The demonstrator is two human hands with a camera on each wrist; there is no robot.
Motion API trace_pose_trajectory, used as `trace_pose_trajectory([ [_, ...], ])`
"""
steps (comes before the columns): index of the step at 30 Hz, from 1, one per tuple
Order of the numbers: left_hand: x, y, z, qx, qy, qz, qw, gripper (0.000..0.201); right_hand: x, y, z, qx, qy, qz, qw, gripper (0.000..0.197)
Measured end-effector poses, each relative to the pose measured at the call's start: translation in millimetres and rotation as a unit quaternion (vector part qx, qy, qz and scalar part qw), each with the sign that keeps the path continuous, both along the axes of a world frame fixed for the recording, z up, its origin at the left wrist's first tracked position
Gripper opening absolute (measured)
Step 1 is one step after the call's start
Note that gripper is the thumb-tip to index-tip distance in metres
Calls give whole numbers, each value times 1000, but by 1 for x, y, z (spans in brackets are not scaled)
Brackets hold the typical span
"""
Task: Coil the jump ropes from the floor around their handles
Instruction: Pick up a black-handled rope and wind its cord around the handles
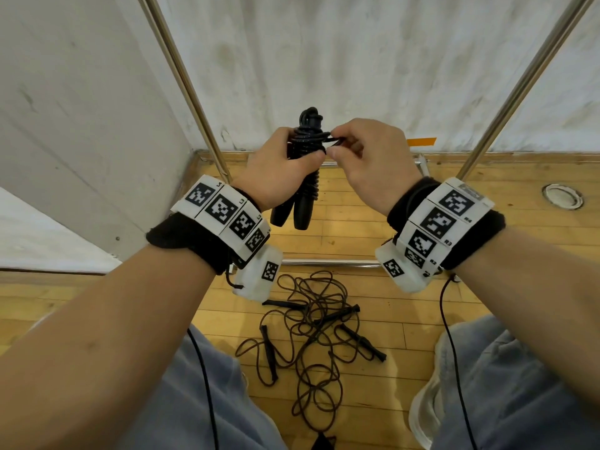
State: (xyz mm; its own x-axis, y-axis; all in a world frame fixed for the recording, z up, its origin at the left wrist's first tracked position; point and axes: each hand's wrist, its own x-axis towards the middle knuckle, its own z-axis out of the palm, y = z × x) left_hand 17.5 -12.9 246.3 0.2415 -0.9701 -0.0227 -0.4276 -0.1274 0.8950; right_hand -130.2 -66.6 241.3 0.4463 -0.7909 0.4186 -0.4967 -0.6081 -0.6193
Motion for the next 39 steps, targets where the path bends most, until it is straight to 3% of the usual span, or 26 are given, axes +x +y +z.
trace_pose_trajectory([
  [4, -7, 3, 7, -6, 99, 7, 995, 49, 4, 3, 1, 2, -69, -10, 998, 25],
  [8, -7, 2, 5, -7, 156, -2, 988, 31, 7, 1, 8, 77, -143, -33, 986, 30],
  [11, -10, 2, 5, -3, 183, 13, 983, 27, 6, 0, 13, 123, -192, -32, 973, 38],
  [15, -11, 1, 6, 0, 239, 43, 970, 29, 8, 2, 7, 136, -192, -18, 972, 32],
  [20, -14, 0, 5, 11, 218, 41, 975, 32, 9, 6, -2, 52, -115, -3, 992, 27],
  [24, -14, 3, 4, 8, 216, 8, 976, 8, 7, 3, 1, 67, -126, -8, 990, 23],
  [29, -12, 1, 3, 17, 239, 31, 970, 35, 7, 2, 0, 49, -103, -9, 993, 18],
  [32, -15, -1, 3, 15, 170, 55, 984, 51, 7, 3, 1, 6, -71, 7, 997, 18],
  [35, -17, -2, 3, 2, 145, 86, 986, 49, 9, 3, 3, -6, -54, 12, 998, 17],
  [39, -19, 1, 5, -15, 118, 109, 987, 44, 9, 4, 5, 96, -105, 18, 990, 27],
])
